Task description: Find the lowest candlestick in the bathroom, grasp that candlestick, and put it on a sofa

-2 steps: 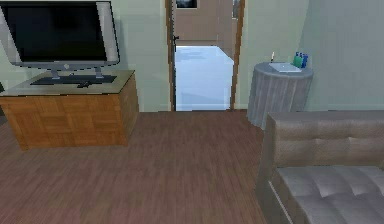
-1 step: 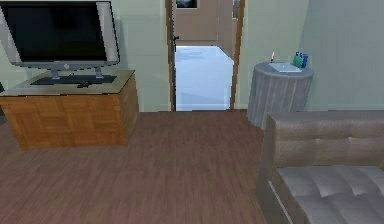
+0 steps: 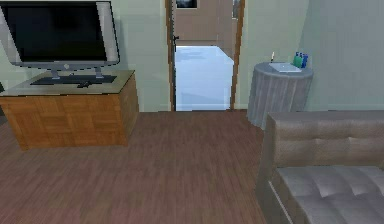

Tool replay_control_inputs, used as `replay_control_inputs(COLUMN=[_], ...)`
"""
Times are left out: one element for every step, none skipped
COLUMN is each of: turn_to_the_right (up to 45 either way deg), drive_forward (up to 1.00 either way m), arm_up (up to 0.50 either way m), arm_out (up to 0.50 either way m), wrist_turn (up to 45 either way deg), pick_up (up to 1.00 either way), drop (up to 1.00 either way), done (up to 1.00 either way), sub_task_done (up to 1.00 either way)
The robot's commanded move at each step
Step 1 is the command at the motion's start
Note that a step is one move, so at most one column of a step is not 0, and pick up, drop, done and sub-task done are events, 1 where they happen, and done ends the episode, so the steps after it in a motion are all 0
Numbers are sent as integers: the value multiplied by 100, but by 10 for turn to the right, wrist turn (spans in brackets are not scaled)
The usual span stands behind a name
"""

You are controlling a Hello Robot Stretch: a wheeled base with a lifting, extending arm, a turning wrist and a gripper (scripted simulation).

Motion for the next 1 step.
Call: replay_control_inputs(turn_to_the_right=[0], drive_forward=[0], arm_up=[0], arm_out=[0], wrist_turn=[0], pick_up=[0], drop=[0], done=[100], sub_task_done=[0])
